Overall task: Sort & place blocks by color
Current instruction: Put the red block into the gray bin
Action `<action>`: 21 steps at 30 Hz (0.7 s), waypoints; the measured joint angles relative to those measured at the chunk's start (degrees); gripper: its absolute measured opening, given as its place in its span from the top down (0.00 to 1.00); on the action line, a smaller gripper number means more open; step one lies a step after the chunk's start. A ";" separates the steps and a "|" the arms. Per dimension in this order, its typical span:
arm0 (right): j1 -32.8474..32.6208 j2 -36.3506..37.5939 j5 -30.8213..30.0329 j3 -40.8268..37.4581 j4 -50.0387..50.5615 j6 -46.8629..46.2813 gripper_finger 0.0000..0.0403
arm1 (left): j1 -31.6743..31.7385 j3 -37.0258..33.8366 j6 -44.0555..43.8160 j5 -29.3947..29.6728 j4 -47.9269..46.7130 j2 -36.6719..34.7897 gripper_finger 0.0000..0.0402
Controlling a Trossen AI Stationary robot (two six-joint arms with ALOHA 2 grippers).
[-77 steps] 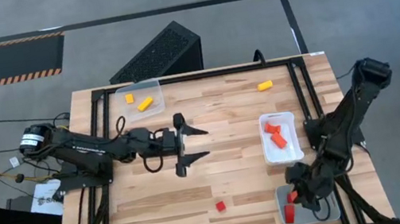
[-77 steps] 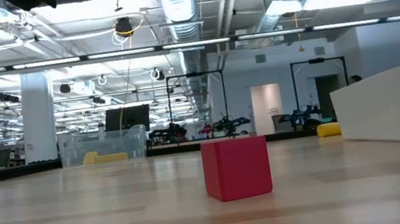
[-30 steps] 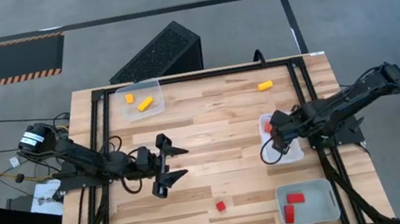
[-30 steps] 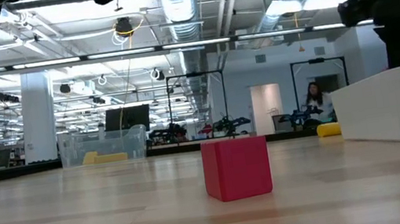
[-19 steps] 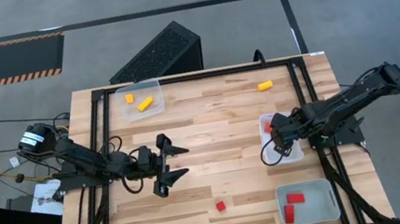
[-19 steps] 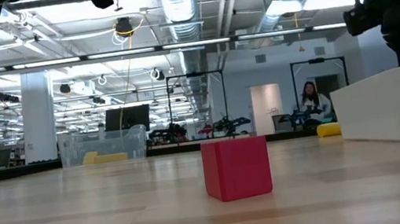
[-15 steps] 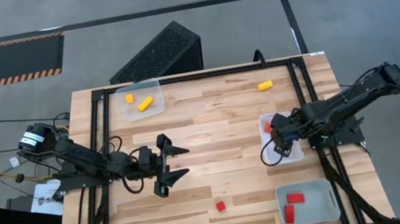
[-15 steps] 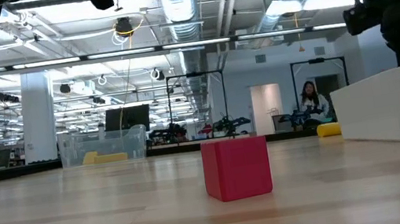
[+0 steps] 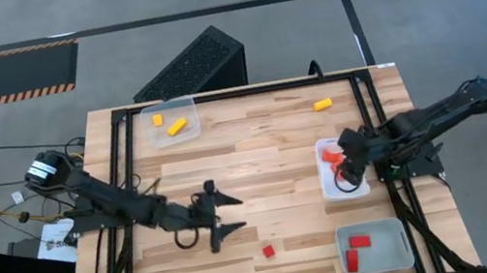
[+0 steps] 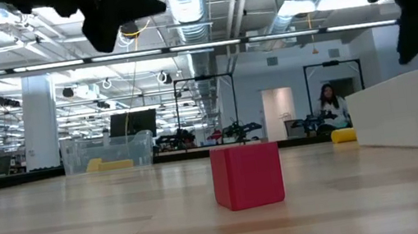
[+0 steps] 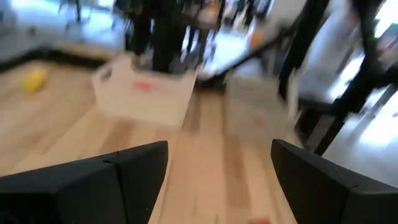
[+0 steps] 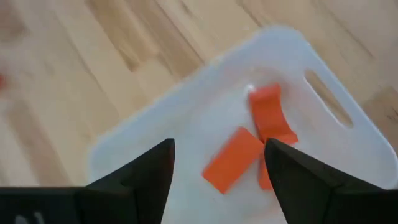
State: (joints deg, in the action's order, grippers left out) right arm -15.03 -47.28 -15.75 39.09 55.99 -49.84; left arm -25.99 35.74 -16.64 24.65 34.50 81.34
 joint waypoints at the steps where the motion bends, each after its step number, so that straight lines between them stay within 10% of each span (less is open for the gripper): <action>1: -0.58 1.28 -0.91 0.00 -0.99 0.09 0.33 | -1.02 1.25 -0.34 1.37 -3.01 0.72 0.32; 21: -11.29 7.44 -9.87 0.05 -11.94 0.82 0.33 | -5.54 19.46 -2.84 6.70 -8.78 27.87 0.32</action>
State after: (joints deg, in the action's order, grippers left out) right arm -26.31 -39.83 -25.62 39.13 44.05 -49.03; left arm -31.53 55.20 -19.48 31.35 25.72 109.22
